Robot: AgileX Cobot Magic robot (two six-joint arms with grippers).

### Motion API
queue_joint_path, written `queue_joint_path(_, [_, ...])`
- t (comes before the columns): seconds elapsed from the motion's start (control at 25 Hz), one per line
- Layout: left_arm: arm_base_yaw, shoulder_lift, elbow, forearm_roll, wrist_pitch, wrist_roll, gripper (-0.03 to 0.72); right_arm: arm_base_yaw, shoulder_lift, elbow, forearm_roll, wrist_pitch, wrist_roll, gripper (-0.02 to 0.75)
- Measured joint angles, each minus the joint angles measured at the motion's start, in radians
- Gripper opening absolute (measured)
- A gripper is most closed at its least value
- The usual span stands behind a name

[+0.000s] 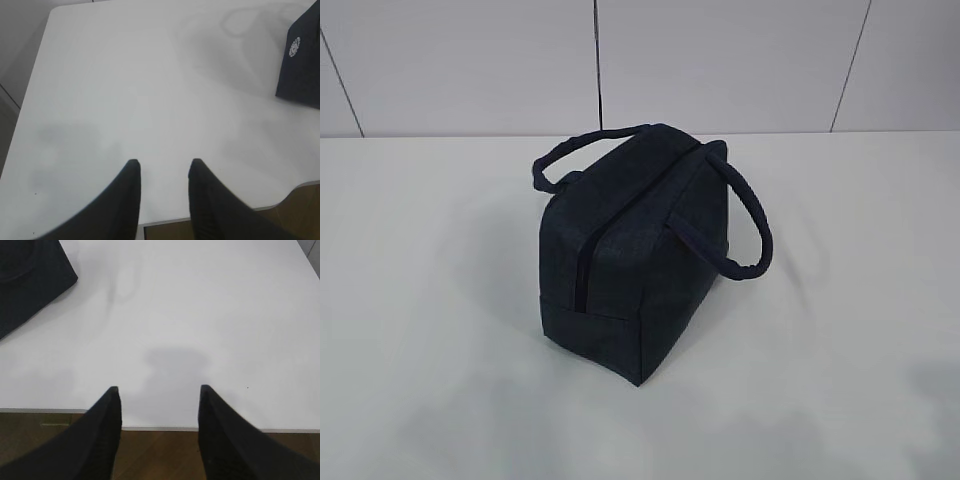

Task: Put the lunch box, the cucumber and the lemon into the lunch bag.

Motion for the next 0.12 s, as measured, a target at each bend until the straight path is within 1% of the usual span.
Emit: queue_joint_path(0.12, [0.000,0.000,0.000,0.000,0.000,0.000,0.237,0.000,0.000,0.000,0.000,0.000,0.000,0.384])
